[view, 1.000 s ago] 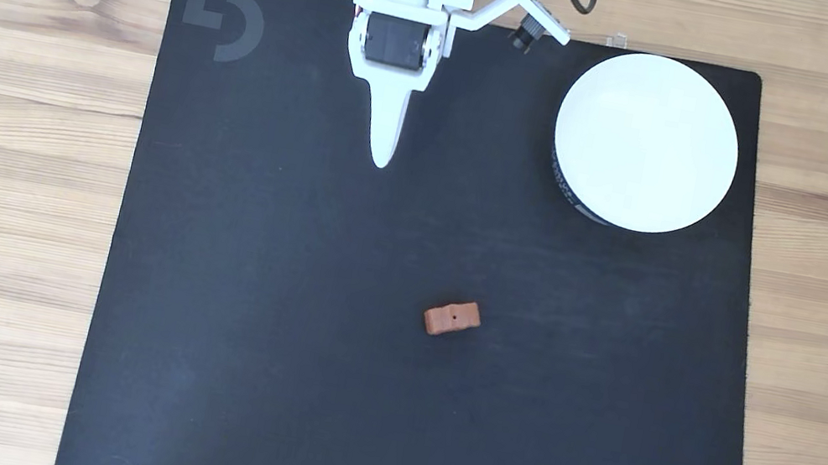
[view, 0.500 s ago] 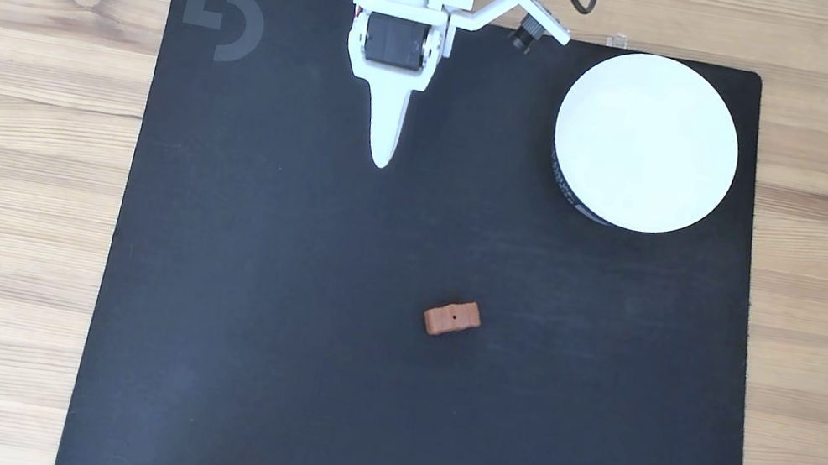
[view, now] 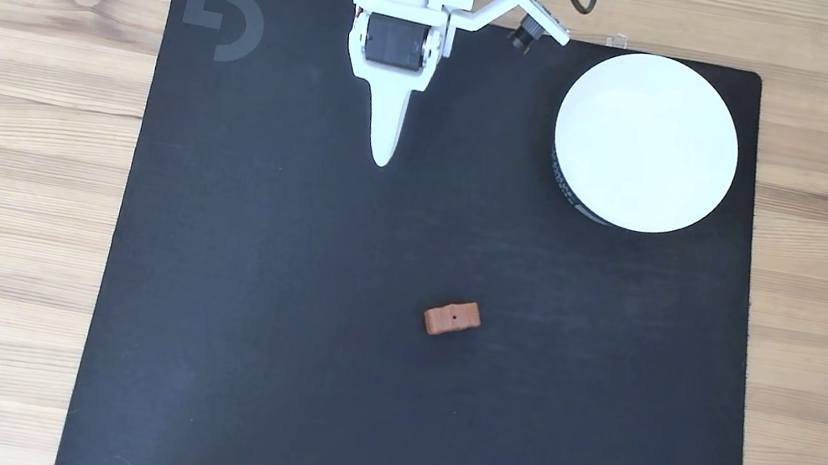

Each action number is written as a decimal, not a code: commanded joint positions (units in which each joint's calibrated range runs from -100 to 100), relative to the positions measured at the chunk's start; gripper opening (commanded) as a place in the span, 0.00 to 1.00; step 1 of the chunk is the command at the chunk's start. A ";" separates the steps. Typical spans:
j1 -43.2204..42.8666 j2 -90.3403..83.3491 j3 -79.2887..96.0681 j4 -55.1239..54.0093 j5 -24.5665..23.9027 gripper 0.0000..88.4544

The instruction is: Pick up the toy and place it on the plate

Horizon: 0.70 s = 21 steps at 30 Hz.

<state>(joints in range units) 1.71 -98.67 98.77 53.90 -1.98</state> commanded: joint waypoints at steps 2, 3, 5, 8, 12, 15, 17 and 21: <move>-0.24 1.17 -3.37 1.47 -0.21 0.03; -0.24 4.17 -6.25 1.47 -0.21 0.03; -0.33 8.84 -10.58 1.22 -0.21 0.03; -1.92 16.59 -18.78 0.96 -0.21 0.03; -2.08 26.68 -27.43 0.88 -0.21 0.03; -3.67 36.10 -35.36 -1.49 -0.16 0.03; -5.01 43.27 -42.21 -3.02 -0.21 0.03; -5.93 54.52 -53.66 -2.93 -0.21 0.03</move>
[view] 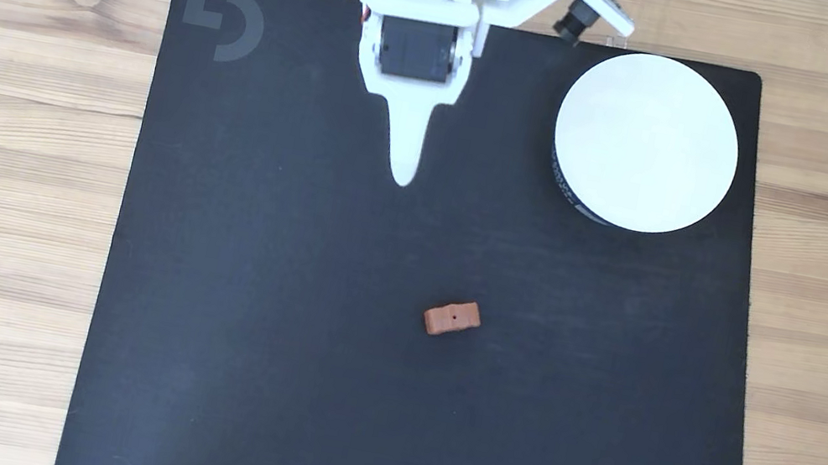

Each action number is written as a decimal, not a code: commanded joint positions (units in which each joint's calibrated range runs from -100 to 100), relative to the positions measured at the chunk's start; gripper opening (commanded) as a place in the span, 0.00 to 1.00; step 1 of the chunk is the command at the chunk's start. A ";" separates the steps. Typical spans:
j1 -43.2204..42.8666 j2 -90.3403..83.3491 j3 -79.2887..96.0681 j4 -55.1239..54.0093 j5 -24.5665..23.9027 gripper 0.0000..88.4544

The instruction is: Pick up the toy and place it on the plate

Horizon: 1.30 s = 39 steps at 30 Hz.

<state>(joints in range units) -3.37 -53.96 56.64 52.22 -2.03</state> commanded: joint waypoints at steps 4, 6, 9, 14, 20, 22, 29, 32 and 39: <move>-1.02 24.32 -23.42 -1.24 -0.16 0.03; -2.28 32.74 -31.45 -1.16 -0.16 0.03; -3.70 40.41 -39.92 -0.65 -0.21 0.03; -6.63 52.75 -54.52 1.89 -0.21 0.03; -9.55 65.75 -70.20 6.29 -0.21 0.03; -9.89 68.25 -72.63 7.06 -0.21 0.03; -10.39 73.42 -76.78 9.43 -0.26 0.03; -10.64 73.34 -77.05 11.12 -0.26 0.03; -10.05 73.34 -83.90 25.94 0.26 0.03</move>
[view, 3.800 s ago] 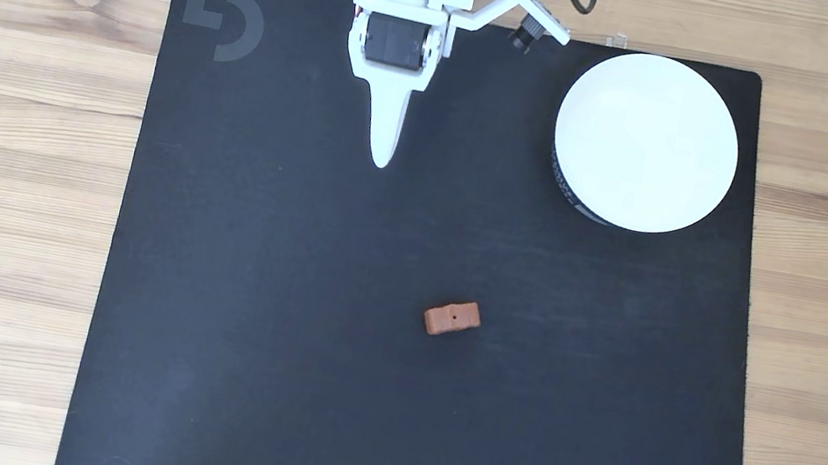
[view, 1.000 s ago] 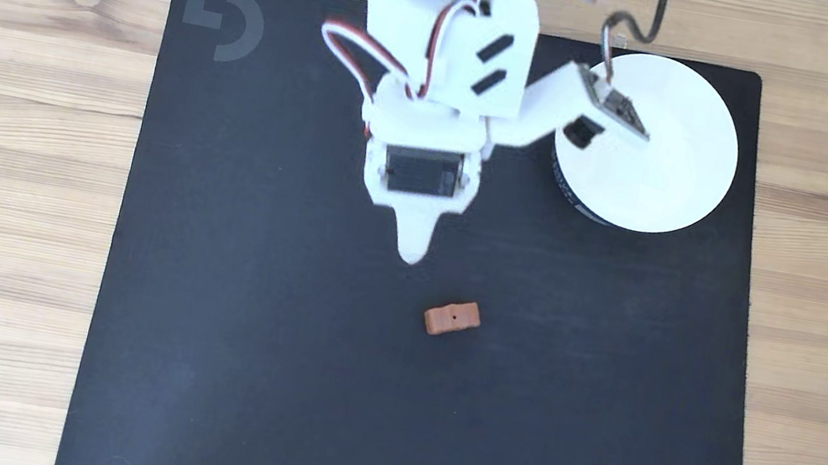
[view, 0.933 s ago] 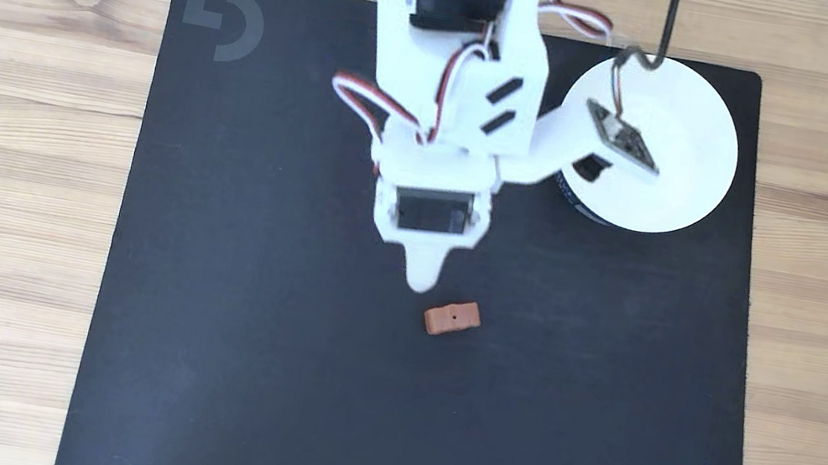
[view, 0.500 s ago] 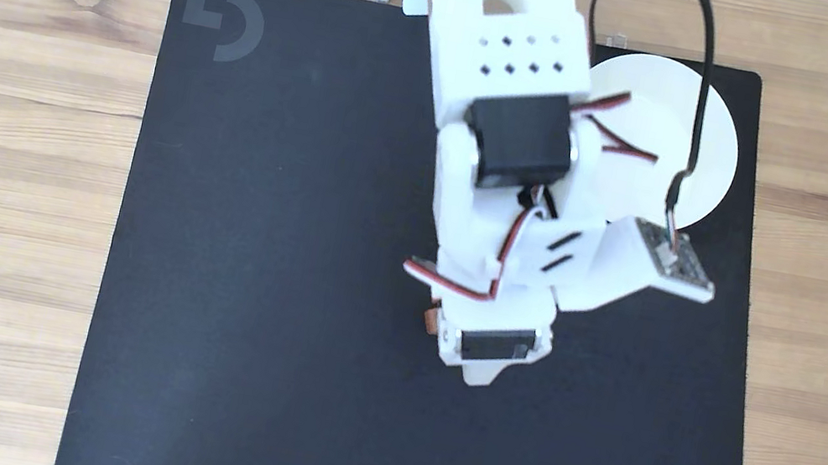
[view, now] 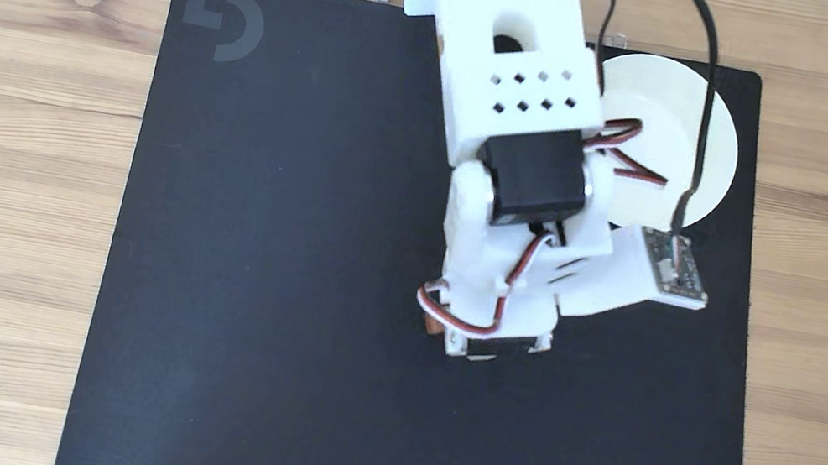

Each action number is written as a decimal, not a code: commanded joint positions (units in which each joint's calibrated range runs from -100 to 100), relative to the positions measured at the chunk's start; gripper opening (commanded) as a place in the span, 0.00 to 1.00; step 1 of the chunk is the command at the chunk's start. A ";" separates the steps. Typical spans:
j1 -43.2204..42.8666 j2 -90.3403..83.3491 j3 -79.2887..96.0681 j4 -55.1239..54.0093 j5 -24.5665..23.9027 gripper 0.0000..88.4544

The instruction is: Pick up the toy and place it on the plate

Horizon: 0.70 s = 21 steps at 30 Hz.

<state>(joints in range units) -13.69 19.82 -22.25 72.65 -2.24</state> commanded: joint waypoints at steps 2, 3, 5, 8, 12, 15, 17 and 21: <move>0.43 -0.35 -5.83 6.61 0.46 0.03; 0.43 -0.35 -5.92 6.61 0.46 0.03; 0.94 -0.27 -5.47 6.61 0.52 0.03; 0.94 -0.18 -5.29 6.61 0.52 0.03; 0.94 -0.18 -5.29 6.18 0.52 0.03; 0.94 -0.18 -5.29 6.02 0.52 0.03; 0.94 -0.18 -5.29 6.02 0.52 0.03; 1.10 -0.18 -5.74 6.02 0.41 0.04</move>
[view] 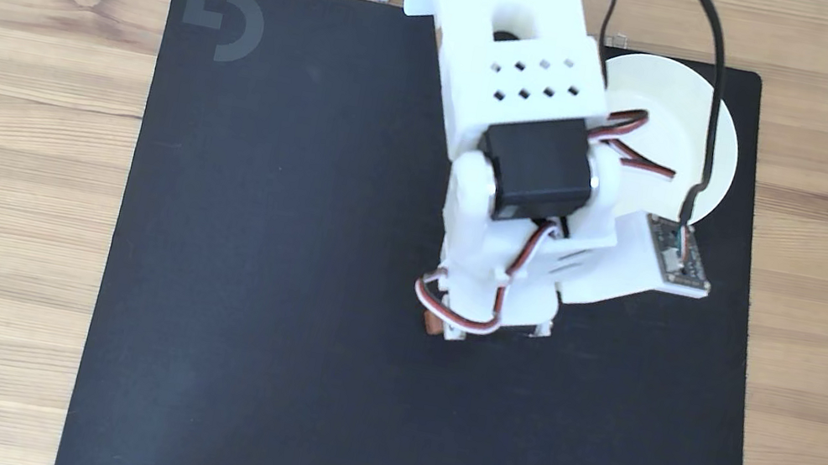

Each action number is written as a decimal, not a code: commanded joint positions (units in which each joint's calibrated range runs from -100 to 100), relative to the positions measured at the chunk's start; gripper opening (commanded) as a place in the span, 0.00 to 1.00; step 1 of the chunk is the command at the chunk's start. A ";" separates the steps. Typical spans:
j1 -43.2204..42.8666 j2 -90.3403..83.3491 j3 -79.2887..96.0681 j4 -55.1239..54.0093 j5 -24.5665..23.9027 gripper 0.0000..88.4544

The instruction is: Pick up the toy and place it on the plate

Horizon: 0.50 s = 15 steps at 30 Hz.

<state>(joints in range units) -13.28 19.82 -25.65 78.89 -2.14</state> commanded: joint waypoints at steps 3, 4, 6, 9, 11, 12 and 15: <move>0.69 -0.18 -2.43 -0.23 0.36 0.14; 0.69 -0.18 -2.43 -0.23 0.41 0.19; 1.27 -0.18 -2.43 0.28 0.47 0.29; 1.77 -0.18 -2.16 -0.23 0.47 0.35; 1.77 -0.18 -2.61 -0.32 0.05 0.35; 1.86 -0.18 -2.61 -0.32 -0.06 0.35; 1.86 -0.18 -2.43 -0.15 -0.06 0.35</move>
<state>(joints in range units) -12.11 19.82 -25.65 78.89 -1.98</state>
